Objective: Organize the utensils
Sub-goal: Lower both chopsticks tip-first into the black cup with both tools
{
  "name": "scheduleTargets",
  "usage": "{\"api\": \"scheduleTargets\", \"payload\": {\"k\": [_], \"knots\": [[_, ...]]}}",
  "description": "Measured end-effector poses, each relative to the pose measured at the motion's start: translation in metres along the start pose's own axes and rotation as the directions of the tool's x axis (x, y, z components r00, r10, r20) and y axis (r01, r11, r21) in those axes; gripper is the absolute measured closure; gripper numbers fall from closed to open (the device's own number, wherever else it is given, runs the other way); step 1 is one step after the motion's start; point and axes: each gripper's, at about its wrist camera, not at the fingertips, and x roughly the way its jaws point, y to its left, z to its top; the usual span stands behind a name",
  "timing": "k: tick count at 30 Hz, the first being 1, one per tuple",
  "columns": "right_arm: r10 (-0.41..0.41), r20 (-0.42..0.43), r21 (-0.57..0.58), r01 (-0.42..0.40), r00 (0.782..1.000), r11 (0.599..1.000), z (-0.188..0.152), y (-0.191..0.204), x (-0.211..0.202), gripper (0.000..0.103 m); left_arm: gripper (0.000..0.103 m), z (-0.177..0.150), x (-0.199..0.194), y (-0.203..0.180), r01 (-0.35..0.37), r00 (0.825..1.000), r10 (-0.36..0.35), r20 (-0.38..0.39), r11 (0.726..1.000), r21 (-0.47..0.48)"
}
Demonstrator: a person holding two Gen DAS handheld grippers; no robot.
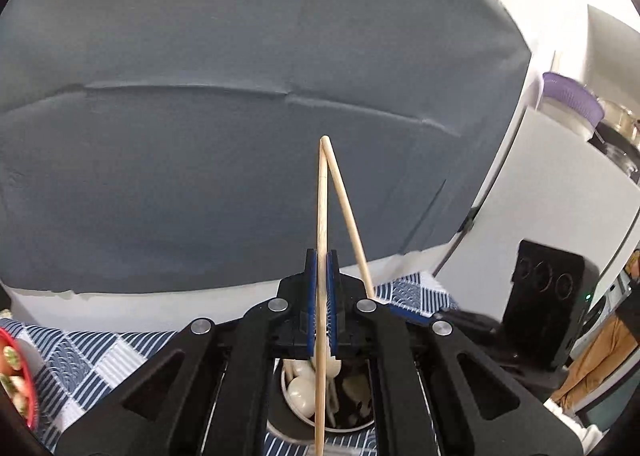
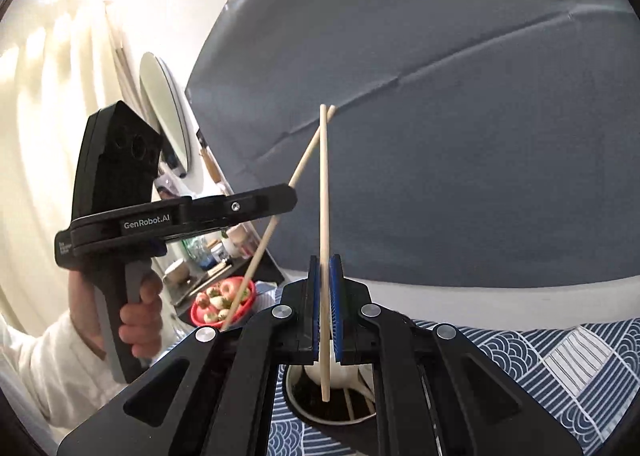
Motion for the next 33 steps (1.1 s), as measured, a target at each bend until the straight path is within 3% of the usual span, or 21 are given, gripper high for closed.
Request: {"api": "scheduleTargets", "payload": {"k": [6, 13, 20, 33], "knots": [[0.004, 0.023, 0.005, -0.004, 1.000, 1.000, -0.017, -0.006, 0.007, 0.098, 0.098, -0.017, 0.001, 0.002, 0.044, 0.993, -0.041, 0.115, 0.999, -0.029], [-0.026, 0.056, -0.017, 0.027, 0.998, 0.999, -0.028, -0.009, 0.011, 0.098, 0.098, -0.039, 0.010, 0.003, 0.100, 0.969, -0.089, 0.229, 0.994, -0.036], [-0.050, 0.033, -0.062, 0.052, 0.998, 0.997, -0.042, -0.005, 0.020, 0.098, 0.098, -0.063, 0.022, 0.011, 0.116, 0.969, -0.100, 0.226, 0.992, -0.057], [-0.129, -0.087, -0.160, 0.113, 0.988, 0.981, -0.044, 0.021, 0.020, 0.098, 0.098, -0.084, 0.002, 0.004, 0.019, 0.985, -0.021, 0.172, 1.000, 0.010]]}}
